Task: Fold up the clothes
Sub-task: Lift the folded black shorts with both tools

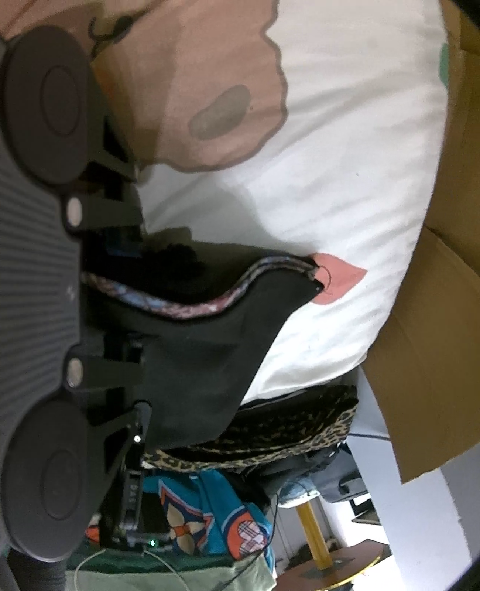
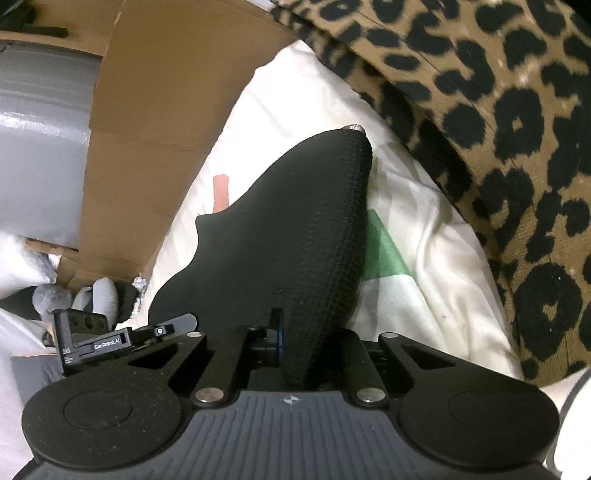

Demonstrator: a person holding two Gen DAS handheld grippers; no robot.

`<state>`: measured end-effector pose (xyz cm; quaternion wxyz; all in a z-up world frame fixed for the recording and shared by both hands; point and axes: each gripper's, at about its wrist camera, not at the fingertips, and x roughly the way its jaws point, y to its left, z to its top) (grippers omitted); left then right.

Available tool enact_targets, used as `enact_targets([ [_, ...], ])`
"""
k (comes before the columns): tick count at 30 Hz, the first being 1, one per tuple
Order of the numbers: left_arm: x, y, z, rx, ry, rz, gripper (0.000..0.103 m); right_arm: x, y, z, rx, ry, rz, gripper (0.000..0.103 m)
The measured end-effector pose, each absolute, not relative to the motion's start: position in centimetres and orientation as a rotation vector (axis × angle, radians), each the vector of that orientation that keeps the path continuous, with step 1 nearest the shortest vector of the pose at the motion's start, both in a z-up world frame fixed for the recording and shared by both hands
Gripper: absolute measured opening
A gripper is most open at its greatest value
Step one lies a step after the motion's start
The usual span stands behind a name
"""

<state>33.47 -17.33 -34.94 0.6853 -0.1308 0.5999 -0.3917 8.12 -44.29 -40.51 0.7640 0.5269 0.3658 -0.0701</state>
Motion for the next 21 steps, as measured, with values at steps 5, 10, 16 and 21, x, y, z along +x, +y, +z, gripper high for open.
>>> enact_targets([
  [5,32.7,-17.3,-33.4,-0.261,1.305,-0.864,0.033,8.2,-43.7,-38.7,1.048,0.813,-0.158,0.007],
  [10,31.7,-17.2,-32.1,-0.275,1.262,-0.845,0.032,8.2,-43.4,-37.0,0.980,0.818,-0.153,0.007],
  [16,30.8,-17.6,-30.2,-0.262,1.212,-0.828,0.032,8.5,-43.0,-35.1,0.915,0.811,-0.161,0.007],
  [21,29.6,-17.7,-27.9,-0.227,1.149,-0.806,0.031,8.5,-42.5,-33.3,0.860,0.783,-0.163,0.007],
])
